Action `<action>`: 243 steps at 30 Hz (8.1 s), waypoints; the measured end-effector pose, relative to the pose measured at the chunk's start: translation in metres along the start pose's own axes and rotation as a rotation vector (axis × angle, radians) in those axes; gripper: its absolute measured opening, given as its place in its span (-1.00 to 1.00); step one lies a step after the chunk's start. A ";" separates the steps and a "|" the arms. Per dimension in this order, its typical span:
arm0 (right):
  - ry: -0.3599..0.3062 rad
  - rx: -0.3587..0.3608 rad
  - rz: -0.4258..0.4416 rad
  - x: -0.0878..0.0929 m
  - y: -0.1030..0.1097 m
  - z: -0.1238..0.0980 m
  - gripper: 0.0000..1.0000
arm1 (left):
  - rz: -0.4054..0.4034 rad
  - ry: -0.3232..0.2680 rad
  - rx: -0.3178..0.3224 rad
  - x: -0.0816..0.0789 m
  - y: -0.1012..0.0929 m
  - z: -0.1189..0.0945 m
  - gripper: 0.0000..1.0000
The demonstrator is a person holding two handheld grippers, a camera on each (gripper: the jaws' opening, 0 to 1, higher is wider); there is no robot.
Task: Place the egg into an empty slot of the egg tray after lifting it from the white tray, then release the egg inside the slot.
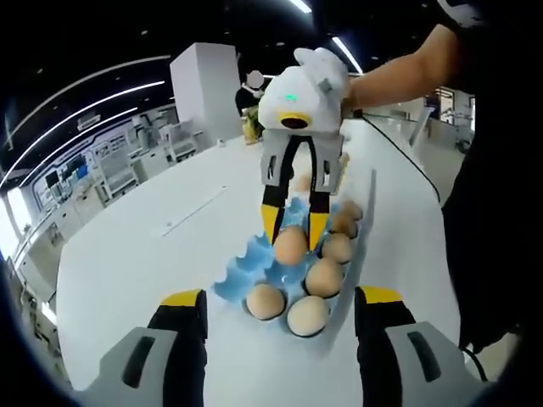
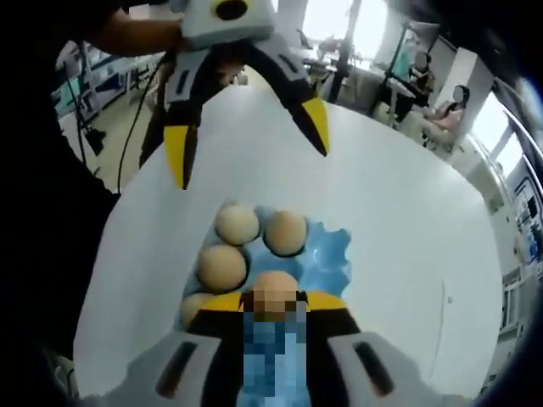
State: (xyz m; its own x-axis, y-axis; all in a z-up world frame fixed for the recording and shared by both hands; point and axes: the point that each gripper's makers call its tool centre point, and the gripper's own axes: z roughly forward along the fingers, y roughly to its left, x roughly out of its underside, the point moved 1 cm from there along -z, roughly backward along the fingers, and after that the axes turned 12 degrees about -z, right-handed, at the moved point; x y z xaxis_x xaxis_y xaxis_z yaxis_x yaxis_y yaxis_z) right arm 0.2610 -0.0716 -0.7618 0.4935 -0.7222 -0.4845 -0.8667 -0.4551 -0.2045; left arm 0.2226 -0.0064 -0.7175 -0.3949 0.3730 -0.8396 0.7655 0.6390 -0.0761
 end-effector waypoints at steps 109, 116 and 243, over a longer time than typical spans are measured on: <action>0.190 0.255 0.529 0.225 0.105 -0.141 -0.49 | -0.002 -0.056 0.042 -0.025 -0.015 0.008 0.38; 0.265 0.234 0.460 0.238 0.111 -0.141 -0.46 | -0.004 -0.051 0.041 -0.024 -0.014 0.007 0.37; 0.022 -0.015 0.147 0.045 0.022 -0.041 -0.52 | -0.009 -0.056 0.021 -0.018 -0.003 0.003 0.36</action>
State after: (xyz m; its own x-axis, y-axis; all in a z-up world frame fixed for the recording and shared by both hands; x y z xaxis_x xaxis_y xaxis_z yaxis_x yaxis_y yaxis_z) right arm 0.2674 -0.1353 -0.7535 0.3633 -0.7926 -0.4898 -0.9285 -0.3513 -0.1202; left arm 0.2285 -0.0172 -0.7040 -0.3737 0.3288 -0.8673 0.7726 0.6278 -0.0948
